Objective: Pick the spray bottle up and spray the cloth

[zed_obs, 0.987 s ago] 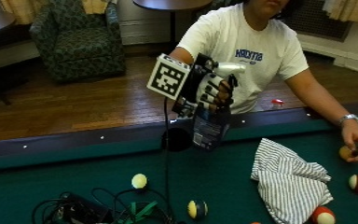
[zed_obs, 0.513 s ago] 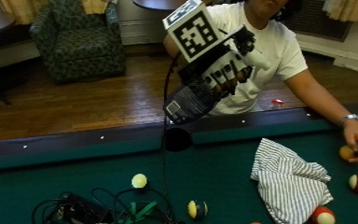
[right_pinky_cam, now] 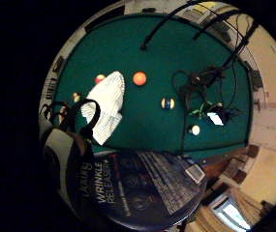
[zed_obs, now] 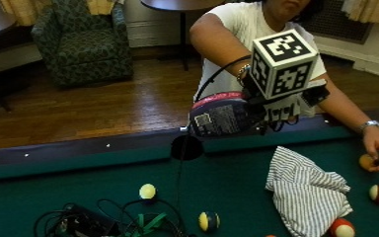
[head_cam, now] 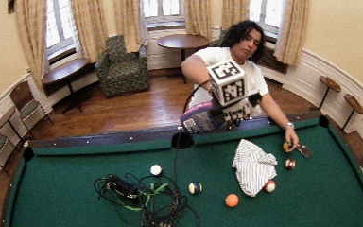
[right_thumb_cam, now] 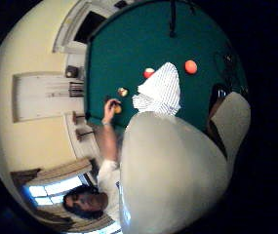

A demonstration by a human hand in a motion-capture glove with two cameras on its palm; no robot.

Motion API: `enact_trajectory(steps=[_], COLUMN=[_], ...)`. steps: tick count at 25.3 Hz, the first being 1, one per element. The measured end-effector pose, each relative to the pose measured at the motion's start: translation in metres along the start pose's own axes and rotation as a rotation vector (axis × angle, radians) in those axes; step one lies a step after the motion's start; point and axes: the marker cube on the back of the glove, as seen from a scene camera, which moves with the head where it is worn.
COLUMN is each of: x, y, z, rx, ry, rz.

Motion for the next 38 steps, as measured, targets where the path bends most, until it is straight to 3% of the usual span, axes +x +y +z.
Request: enact_trajectory(steps=[14,24,31,38], x=[-0.05,-0.051,-0.046,-0.072], y=[-0.027,-0.027,-0.024,-0.032], z=[0.165,0.239,0.244,0.186], rx=[-0.402,-0.542,-0.574,-0.445], ry=[0.394,0.573,0.526,0.363], rz=[0.02,0.034,0.047,0.011])
